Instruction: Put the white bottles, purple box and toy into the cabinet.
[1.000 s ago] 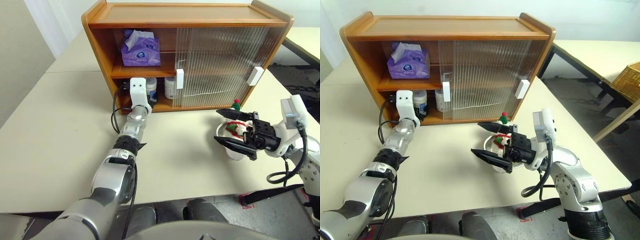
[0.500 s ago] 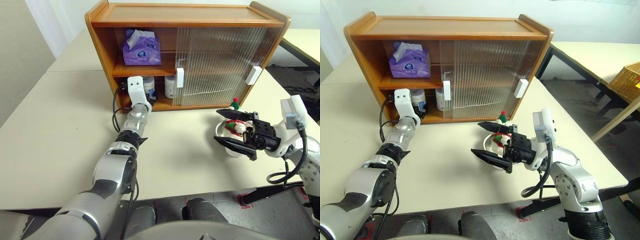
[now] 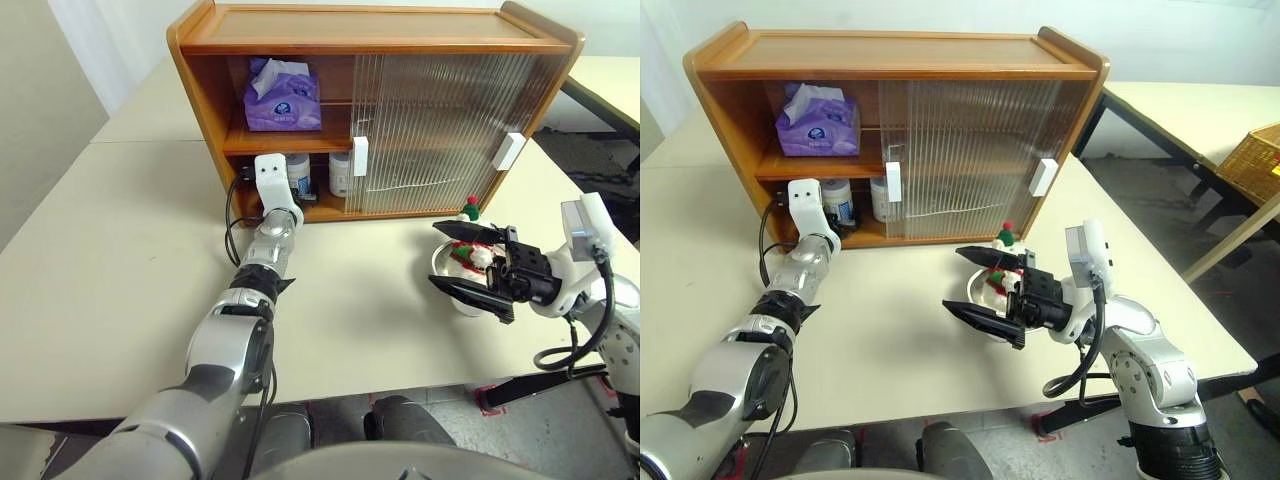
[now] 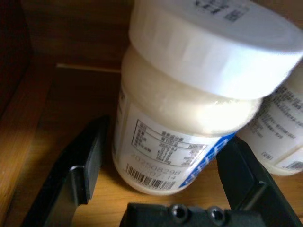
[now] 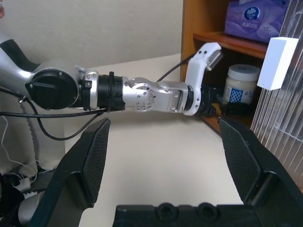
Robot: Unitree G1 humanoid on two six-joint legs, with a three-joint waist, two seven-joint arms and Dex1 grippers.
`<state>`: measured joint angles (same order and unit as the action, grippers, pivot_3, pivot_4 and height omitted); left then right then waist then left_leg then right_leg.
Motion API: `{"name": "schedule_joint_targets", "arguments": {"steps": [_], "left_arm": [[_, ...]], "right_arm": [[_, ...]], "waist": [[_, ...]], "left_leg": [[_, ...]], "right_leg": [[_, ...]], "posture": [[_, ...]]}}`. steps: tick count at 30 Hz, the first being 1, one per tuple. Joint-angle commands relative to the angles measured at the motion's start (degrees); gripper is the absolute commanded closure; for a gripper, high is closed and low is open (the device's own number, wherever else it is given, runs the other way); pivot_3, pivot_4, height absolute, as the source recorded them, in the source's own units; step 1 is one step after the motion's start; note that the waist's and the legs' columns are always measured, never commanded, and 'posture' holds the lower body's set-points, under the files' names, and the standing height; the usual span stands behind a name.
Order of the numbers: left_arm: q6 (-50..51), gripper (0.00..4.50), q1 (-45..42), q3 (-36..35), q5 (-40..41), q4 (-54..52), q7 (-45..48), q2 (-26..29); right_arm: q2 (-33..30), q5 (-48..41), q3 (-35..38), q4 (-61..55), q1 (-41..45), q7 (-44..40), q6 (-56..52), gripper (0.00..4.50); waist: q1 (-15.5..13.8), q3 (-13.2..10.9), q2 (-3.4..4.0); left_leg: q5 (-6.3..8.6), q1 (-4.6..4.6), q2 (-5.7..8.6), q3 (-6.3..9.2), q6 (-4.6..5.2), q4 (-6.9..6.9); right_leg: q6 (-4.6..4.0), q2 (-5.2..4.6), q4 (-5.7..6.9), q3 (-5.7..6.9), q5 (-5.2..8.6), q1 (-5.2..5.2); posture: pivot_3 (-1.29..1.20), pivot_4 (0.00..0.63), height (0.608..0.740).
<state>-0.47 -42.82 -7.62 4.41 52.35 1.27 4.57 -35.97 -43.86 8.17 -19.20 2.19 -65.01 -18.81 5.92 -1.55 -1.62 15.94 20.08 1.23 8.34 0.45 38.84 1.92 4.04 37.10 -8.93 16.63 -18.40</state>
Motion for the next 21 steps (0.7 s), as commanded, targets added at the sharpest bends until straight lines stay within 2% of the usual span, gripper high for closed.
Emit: {"name": "schedule_joint_targets", "arguments": {"steps": [1, 6, 9, 10, 12, 17, 21], "left_arm": [[5.07, 0.03, 5.39, 1.51, 0.12, -9.53, 1.48, -0.4], [13.65, 0.03, 17.65, 5.83, -0.77, -29.05, 5.36, 0.45], [17.21, 0.03, 23.45, 7.94, -1.24, -37.25, 7.22, 1.74], [18.17, 0.21, 25.25, 8.56, -1.19, -39.75, 8.0, 2.3], [20.14, 0.67, 28.47, 9.89, -0.98, -44.54, 9.81, 3.57], [23.56, 2.39, 33.31, 13.19, -0.3, -52.67, 14.57, 6.14], [18.6, 3.76, 34.78, 15.89, 1.41, -58.6, 20.67, 7.53]], "right_arm": [[-0.14, 0.76, 0.41, 0.48, -0.29, -0.43, 0.96, 0.0], [0.12, 0.62, 0.29, 1.21, -0.33, -0.84, 1.48, 0.0], [0.14, 0.75, 0.19, 1.83, -0.1, -1.23, 1.83, 0.0], [0.12, 0.74, 0.19, 1.99, -0.01, -1.35, 1.89, 0.0], [0.15, 0.72, 0.16, 2.18, 0.05, -1.53, 1.99, 0.0], [0.16, 0.73, 0.09, 2.42, 0.05, -1.71, 2.18, 0.0], [0.13, 0.78, 0.35, 2.63, 0.14, -1.73, 2.27, 0.0]], "waist": [[0.13, 0.0, 0.01], [0.24, 0.02, 0.02], [0.19, 0.05, 0.06], [0.15, 0.06, 0.07], [0.13, 0.09, 0.1], [-0.23, 0.1, 0.13], [-0.46, 0.1, 0.11]], "left_leg": [[-0.01, 0.0, 0.01, 0.0, -0.01, 0.01], [-0.08, 0.02, 0.04, -0.01, -0.37, -0.03], [0.0, 0.01, 0.04, -0.01, -0.5, -0.02], [0.01, 0.0, 0.03, -0.01, -0.51, -0.03], [0.09, -0.01, 0.02, 0.0, -0.53, -0.03], [0.25, -0.05, -0.02, 0.03, -0.33, -0.04], [0.46, -0.07, -0.05, 0.09, 0.02, -0.01]], "right_leg": [[0.03, 0.0, 0.0, 0.0, 0.02, 0.0], [0.22, -0.01, -0.01, -0.01, 0.17, -0.02], [-0.03, -0.02, -0.01, -0.01, 0.44, -0.01], [-0.02, -0.03, -0.01, -0.01, 0.45, -0.01], [-0.03, -0.03, 0.0, -0.02, 0.46, -0.01], [-0.44, -0.04, 0.04, -0.02, 0.6, 0.0], [-0.76, -0.04, 0.06, 0.0, 0.4, 0.0]], "posture": [[-0.17, 0.009, 0.74], [-0.16, 0.008, 0.74], [-0.16, 0.008, 0.74], [-0.15, 0.007, 0.74], [-0.15, 0.007, 0.74], [-0.15, 0.007, 0.74], [-0.15, 0.004, 0.74]]}}
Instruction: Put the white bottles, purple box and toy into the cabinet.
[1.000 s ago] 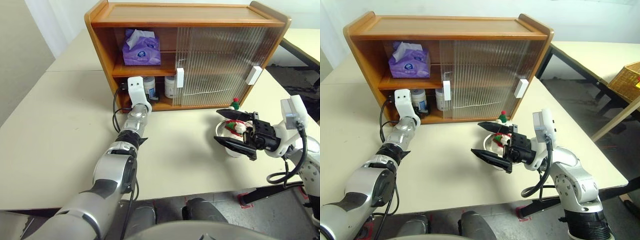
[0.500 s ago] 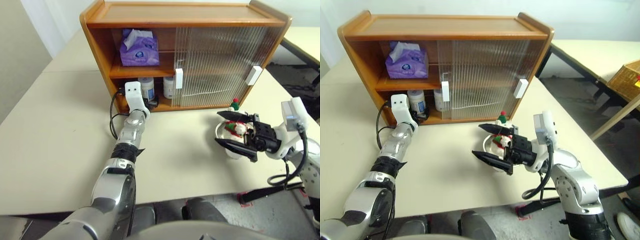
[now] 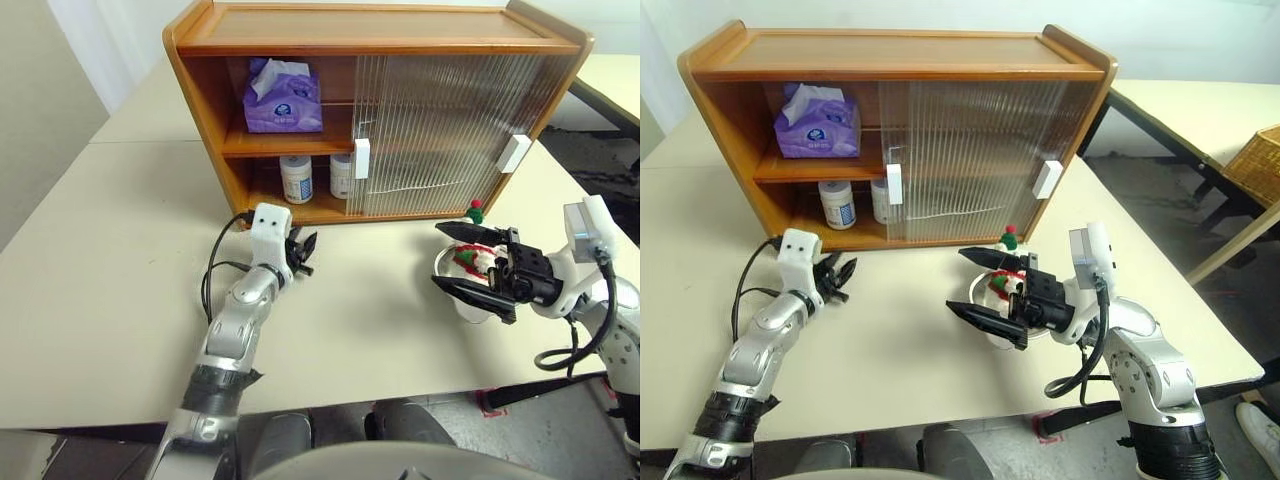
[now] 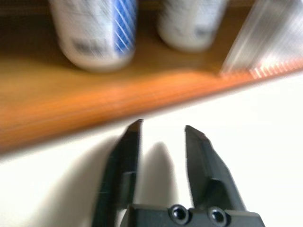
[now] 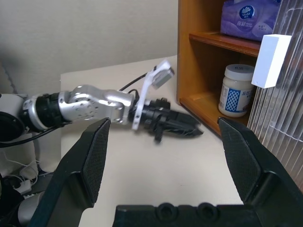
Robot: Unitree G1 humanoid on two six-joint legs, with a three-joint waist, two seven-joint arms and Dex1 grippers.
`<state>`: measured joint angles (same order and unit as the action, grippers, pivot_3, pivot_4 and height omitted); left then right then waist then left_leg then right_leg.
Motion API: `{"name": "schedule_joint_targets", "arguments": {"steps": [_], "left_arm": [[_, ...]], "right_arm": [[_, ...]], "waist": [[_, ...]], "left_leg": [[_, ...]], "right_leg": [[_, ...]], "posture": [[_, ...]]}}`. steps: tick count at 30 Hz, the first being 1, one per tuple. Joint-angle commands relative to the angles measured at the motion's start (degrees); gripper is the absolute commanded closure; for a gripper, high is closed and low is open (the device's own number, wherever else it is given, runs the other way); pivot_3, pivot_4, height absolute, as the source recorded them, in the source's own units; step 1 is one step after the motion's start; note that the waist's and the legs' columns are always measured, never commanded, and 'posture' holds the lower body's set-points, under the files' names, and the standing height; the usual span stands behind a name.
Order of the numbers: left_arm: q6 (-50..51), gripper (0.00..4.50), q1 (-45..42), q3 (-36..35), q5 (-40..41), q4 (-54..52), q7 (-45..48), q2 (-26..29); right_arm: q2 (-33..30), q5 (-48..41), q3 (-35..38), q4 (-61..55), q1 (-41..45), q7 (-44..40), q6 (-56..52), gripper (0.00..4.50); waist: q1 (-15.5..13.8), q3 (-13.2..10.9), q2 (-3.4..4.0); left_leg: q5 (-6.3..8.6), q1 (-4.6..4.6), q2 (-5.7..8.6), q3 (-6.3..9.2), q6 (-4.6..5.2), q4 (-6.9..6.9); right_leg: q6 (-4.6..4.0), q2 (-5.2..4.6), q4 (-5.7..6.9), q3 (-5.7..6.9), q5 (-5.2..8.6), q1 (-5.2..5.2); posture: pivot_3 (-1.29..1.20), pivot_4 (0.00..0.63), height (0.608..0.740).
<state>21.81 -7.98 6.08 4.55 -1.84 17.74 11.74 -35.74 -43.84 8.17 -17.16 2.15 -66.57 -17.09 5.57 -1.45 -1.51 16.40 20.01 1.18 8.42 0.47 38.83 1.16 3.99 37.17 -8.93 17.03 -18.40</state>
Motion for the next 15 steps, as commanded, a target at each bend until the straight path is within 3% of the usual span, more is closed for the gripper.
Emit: {"name": "schedule_joint_targets", "arguments": {"steps": [1, 2, 15], "left_arm": [[-5.05, 4.09, -0.47, 2.69, 1.19, -4.81, 5.15, 0.5], [-6.35, 4.49, -0.96, 3.01, 1.05, -4.7, 5.77, 0.49], [-21.0, 4.49, -14.39, 8.7, -3.14, 9.93, 6.99, -6.72]], "right_arm": [[-0.13, 0.77, 0.37, 0.66, 0.2, -0.22, 0.55, 0.0], [-0.15, 0.8, 0.36, 0.68, 0.19, -0.24, 0.57, 0.0], [0.08, 1.01, 0.23, 0.06, 0.35, 0.59, 0.54, 0.0]], "waist": [[-0.26, 0.0, 0.0], [-0.38, 0.0, 0.0], [-0.4, 0.04, 0.07]], "left_leg": [[0.0, 0.0, 0.0, 0.03, 0.0, 0.0], [0.0, -0.01, 0.0, 0.05, 0.0, 0.0], [-0.01, -0.04, -0.09, 0.04, 0.0, 0.04]], "right_leg": [[-0.06, 0.0, 0.01, 0.01, -0.04, -0.01], [-0.16, 0.0, 0.01, 0.03, -0.09, 0.0], [-0.07, 0.0, 0.03, 0.06, -0.34, 0.06]], "posture": [[-0.15, 0.004, 0.74], [-0.15, 0.004, 0.74], [-0.16, 0.0, 0.74]]}}
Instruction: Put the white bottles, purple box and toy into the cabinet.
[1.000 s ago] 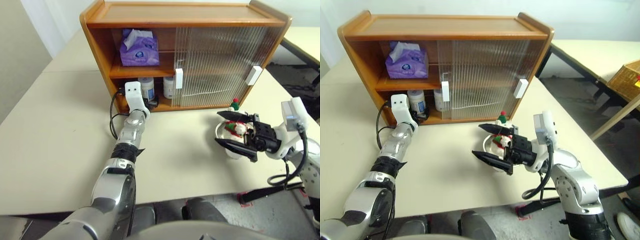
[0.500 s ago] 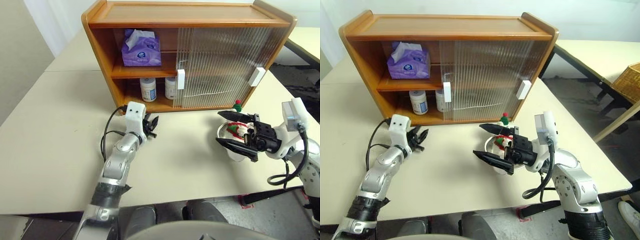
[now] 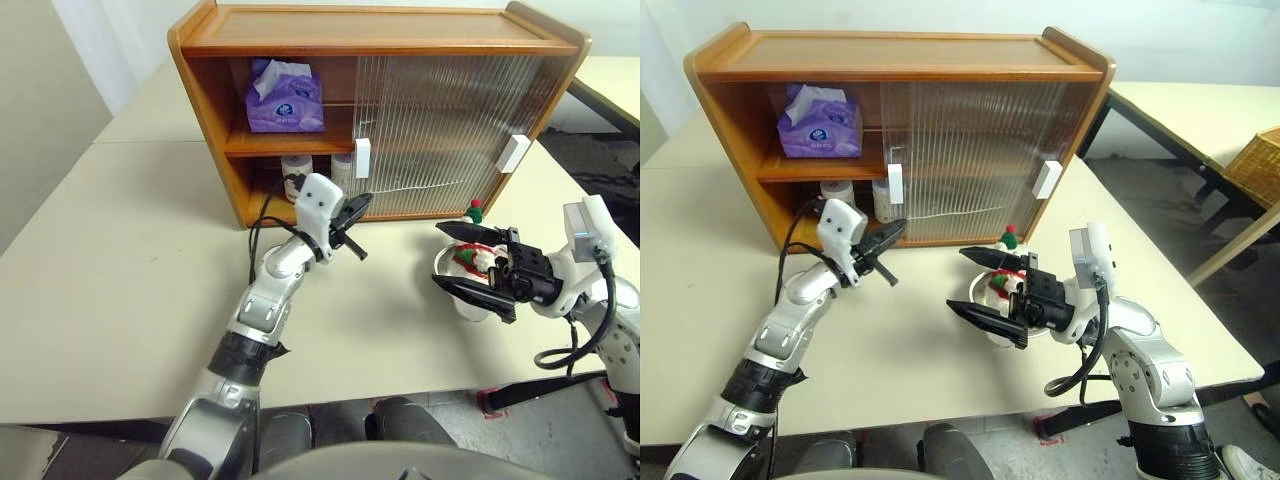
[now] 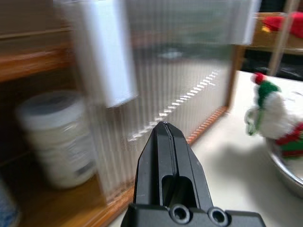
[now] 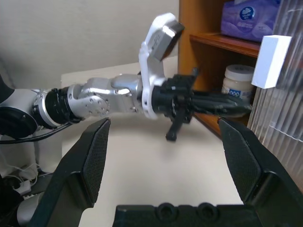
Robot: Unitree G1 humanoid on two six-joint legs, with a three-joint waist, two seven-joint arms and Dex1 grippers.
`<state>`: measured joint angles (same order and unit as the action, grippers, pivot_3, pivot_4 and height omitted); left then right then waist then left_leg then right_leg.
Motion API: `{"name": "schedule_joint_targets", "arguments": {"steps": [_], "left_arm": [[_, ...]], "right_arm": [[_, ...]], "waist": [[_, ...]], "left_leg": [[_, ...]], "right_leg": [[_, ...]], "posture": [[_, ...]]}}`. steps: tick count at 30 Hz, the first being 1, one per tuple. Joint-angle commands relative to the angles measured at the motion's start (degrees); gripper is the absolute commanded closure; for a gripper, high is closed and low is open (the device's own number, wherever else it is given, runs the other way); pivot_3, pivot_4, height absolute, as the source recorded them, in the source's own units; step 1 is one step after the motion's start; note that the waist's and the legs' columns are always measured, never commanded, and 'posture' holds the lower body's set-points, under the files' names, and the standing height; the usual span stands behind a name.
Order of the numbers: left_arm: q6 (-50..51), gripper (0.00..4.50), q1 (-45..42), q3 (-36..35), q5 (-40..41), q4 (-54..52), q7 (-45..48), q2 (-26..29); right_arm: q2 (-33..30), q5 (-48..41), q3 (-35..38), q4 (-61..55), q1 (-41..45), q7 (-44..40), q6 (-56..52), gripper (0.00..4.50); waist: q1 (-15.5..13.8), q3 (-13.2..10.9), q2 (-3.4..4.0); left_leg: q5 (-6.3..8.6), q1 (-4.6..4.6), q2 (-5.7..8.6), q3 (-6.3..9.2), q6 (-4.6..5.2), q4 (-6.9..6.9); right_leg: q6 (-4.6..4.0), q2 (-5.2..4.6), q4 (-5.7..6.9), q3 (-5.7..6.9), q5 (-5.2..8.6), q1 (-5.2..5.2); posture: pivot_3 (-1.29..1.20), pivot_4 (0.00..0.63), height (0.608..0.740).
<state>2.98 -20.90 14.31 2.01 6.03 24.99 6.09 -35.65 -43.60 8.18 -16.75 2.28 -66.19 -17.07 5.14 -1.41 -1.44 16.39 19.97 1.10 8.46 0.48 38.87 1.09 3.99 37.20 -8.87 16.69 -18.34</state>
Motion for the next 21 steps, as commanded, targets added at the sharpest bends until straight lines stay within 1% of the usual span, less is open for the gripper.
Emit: {"name": "schedule_joint_targets", "arguments": {"steps": [1, 2, 4, 8, 12, 21], "left_arm": [[-3.26, 4.49, -2.41, 0.29, -0.86, 2.86, -0.87, -1.88], [-4.36, 4.49, -3.27, 0.16, -1.3, 3.58, -1.51, -2.48], [-6.26, 4.49, -4.59, 0.0, -1.97, 4.85, -2.49, -3.18], [-10.06, 4.49, -8.36, -0.02, -4.59, 7.89, -5.6, -3.86], [-11.64, 4.49, -9.82, 0.15, -6.28, 9.08, -7.44, -3.84], [-8.04, 4.49, -9.01, -2.04, -7.94, 7.77, -12.36, -3.07]], "right_arm": [[0.05, 0.78, 0.23, -0.45, 0.16, 0.32, 0.52, 0.0], [0.12, 0.84, 0.21, -0.56, 0.07, 0.4, 0.56, 0.0], [0.25, 0.94, 0.19, -0.64, 0.01, 0.47, 0.56, 0.0], [0.55, 1.17, 0.07, -0.55, 0.25, 0.49, 0.53, 0.0], [0.66, 1.32, 0.08, -0.49, 0.27, 0.41, 0.55, 0.0], [0.87, 1.44, 0.01, -0.58, 0.22, 0.64, 0.61, 0.0]], "waist": [[0.06, 0.0, 0.0], [0.08, 0.0, 0.0], [0.15, 0.0, 0.0], [0.36, 0.0, 0.0], [0.54, 0.01, 0.01], [0.79, 0.01, 0.01]], "left_leg": [[0.0, 0.0, 0.0, 0.0, 0.0, 0.0], [0.0, 0.0, 0.0, 0.0, 0.0, 0.0], [0.0, 0.0, 0.0, 0.0, 0.01, 0.0], [0.0, -0.01, 0.0, 0.0, 0.01, 0.01], [0.0, 0.0, 0.01, 0.0, 0.01, 0.02], [0.0, 0.01, 0.03, -0.01, 0.01, 0.02]], "right_leg": [[0.27, 0.0, 0.0, 0.0, -0.01, 0.0], [0.58, 0.0, 0.0, 0.0, 0.13, 0.0], [0.79, 0.01, 0.0, 0.01, 0.07, 0.0], [0.95, 0.01, 0.0, 0.0, 0.1, 0.03], [0.98, 0.01, -0.01, 0.0, 0.1, 0.03], [1.02, 0.02, -0.01, 0.01, 0.13, 0.03]], "posture": [[-0.16, 0.0, 0.74], [-0.16, 0.0, 0.74], [-0.16, 0.0, 0.74], [-0.17, 0.0, 0.74], [-0.17, 0.0, 0.74], [-0.17, 0.0, 0.74]]}}
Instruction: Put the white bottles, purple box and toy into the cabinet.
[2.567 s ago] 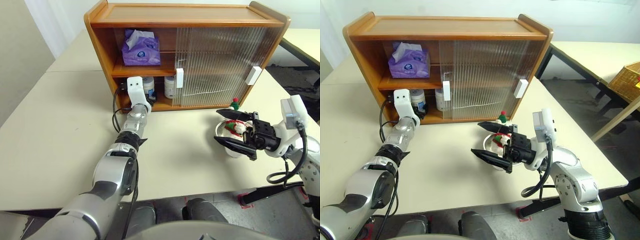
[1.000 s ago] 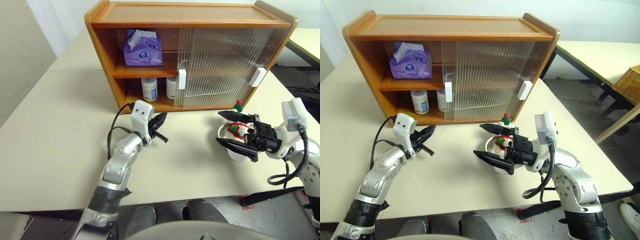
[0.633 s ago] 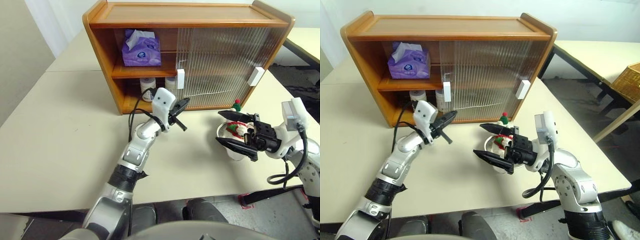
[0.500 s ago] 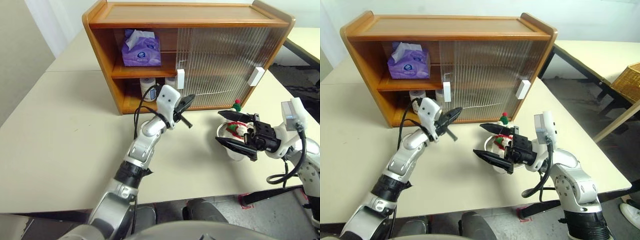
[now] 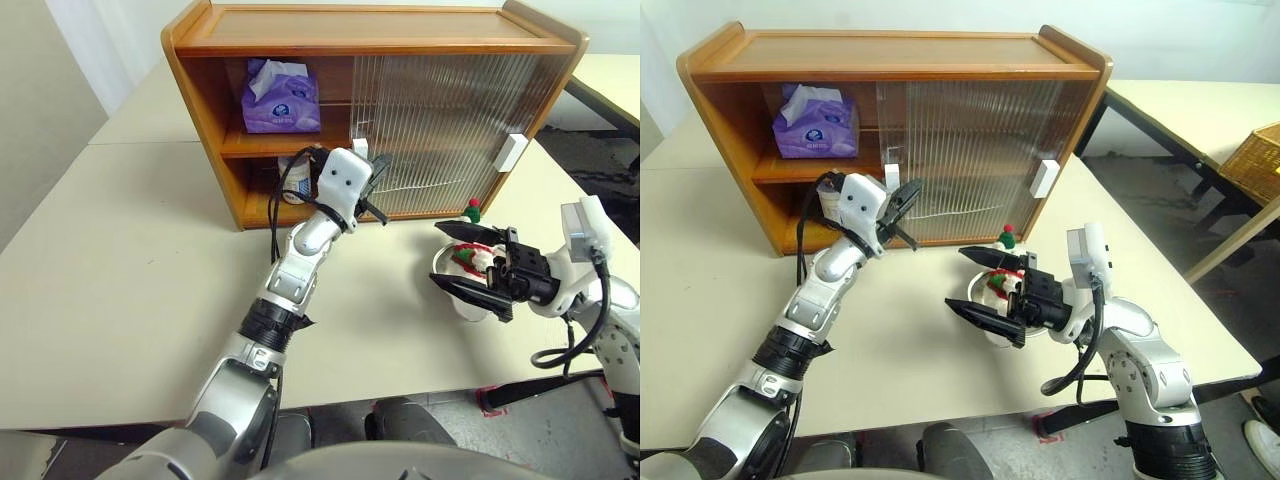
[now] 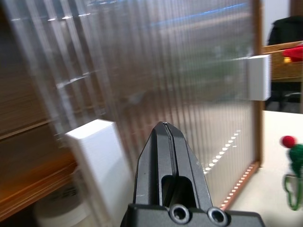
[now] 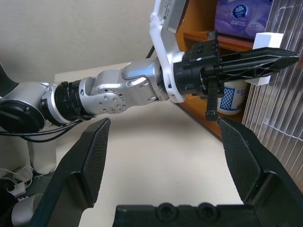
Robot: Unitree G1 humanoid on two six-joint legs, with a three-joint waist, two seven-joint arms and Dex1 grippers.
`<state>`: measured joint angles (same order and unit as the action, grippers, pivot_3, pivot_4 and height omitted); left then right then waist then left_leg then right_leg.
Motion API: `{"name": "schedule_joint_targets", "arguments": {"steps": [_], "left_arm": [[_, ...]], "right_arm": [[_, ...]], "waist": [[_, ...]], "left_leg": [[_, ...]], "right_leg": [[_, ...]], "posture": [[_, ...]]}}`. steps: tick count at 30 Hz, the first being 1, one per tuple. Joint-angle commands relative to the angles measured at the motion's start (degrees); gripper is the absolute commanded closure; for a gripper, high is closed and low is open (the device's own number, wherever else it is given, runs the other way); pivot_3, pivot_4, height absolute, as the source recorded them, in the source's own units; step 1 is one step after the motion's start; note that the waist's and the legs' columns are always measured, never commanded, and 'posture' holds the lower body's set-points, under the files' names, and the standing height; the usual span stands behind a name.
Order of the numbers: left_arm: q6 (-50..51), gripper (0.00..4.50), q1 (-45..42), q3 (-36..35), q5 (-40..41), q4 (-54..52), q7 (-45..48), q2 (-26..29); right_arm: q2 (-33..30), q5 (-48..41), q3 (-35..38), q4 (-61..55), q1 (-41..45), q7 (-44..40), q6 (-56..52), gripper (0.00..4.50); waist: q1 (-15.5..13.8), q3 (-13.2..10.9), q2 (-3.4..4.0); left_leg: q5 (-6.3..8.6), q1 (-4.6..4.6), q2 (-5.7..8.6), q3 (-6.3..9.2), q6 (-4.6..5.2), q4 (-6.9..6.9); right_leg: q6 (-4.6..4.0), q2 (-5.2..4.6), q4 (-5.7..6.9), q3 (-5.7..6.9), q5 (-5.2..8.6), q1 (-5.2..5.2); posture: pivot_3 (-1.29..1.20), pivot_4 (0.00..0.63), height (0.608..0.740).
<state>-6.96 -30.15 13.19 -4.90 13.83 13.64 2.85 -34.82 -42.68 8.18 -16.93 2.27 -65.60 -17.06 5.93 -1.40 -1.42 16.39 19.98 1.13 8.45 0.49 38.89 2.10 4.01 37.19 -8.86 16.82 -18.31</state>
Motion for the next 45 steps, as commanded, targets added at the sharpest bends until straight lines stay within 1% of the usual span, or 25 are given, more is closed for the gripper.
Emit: {"name": "schedule_joint_targets", "arguments": {"steps": [1, 10, 13, 19, 23, 35, 45], "left_arm": [[2.33, 4.49, 0.25, -1.02, -1.37, -0.35, -1.5, 0.35], [4.5, 4.49, 2.7, -2.22, -2.75, -4.32, -3.43, 2.28], [5.22, 4.49, 3.4, -2.85, -2.93, -5.7, -4.11, 2.67], [7.66, 4.49, 4.58, -3.98, -2.62, -8.36, -5.32, 3.24], [9.72, 4.49, 5.77, -5.75, -2.31, -10.35, -6.21, 3.89], [10.55, 4.49, 9.46, -9.27, -2.99, -14.17, -8.13, 7.47], [13.51, 4.49, 12.0, -13.87, -1.94, -17.42, -9.85, 9.17]], "right_arm": [[0.08, 0.56, -0.04, -0.38, 0.32, 0.05, 0.62, 0.0], [0.06, 0.66, -0.04, -0.25, 0.67, -0.11, 0.6, 0.0], [-0.04, 0.58, 0.13, -0.26, 0.74, -0.13, 0.59, 0.0], [-0.19, 0.66, 0.26, 0.01, 0.84, -0.41, 0.74, 0.0], [-0.2, 0.73, 0.22, 0.3, 1.21, -0.67, 0.81, 0.0], [-0.36, 0.67, 0.12, 1.01, 1.66, -1.55, 0.78, 0.0], [-0.34, 0.74, 0.0, 1.72, 2.17, -2.09, 0.8, 0.0]], "waist": [[0.0, 0.0, 0.0], [0.44, 0.02, 0.04], [0.49, 0.03, 0.04], [0.5, 0.03, 0.04], [0.63, 0.03, 0.04], [0.64, 0.04, 0.06], [0.42, 0.04, 0.06]], "left_leg": [[0.0, 0.0, 0.0, 0.0, 0.0, 0.0], [-0.02, -0.04, 0.0, -0.01, 0.0, 0.02], [-0.03, -0.04, 0.0, -0.02, 0.01, 0.03], [-0.06, -0.03, 0.01, -0.03, 0.03, 0.04], [-0.07, -0.04, 0.01, -0.05, 0.05, 0.04], [-0.1, -0.11, -0.01, -0.03, 0.04, 0.02], [-0.13, -0.12, -0.03, 0.0, 0.0, 0.0]], "right_leg": [[0.0, 0.0, 0.0, 0.0, 0.0, 0.0], [-0.1, 0.01, 0.01, 0.0, -0.02, 0.02], [-0.33, 0.02, 0.01, 0.0, 0.09, 0.02], [-0.45, 0.02, 0.01, -0.01, 0.08, 0.02], [-0.5, 0.02, 0.01, -0.01, 0.04, 0.02], [-0.62, 0.03, 0.02, 0.0, -0.08, 0.04], [-0.75, 0.04, 0.03, 0.03, -0.16, 0.03]], "posture": [[-0.17, 0.0, 0.74], [-0.16, 0.0, 0.74], [-0.17, 0.0, 0.74], [-0.16, 0.0, 0.74], [-0.16, 0.0, 0.74], [-0.14, 0.0, 0.74], [-0.12, 0.0, 0.74]]}}
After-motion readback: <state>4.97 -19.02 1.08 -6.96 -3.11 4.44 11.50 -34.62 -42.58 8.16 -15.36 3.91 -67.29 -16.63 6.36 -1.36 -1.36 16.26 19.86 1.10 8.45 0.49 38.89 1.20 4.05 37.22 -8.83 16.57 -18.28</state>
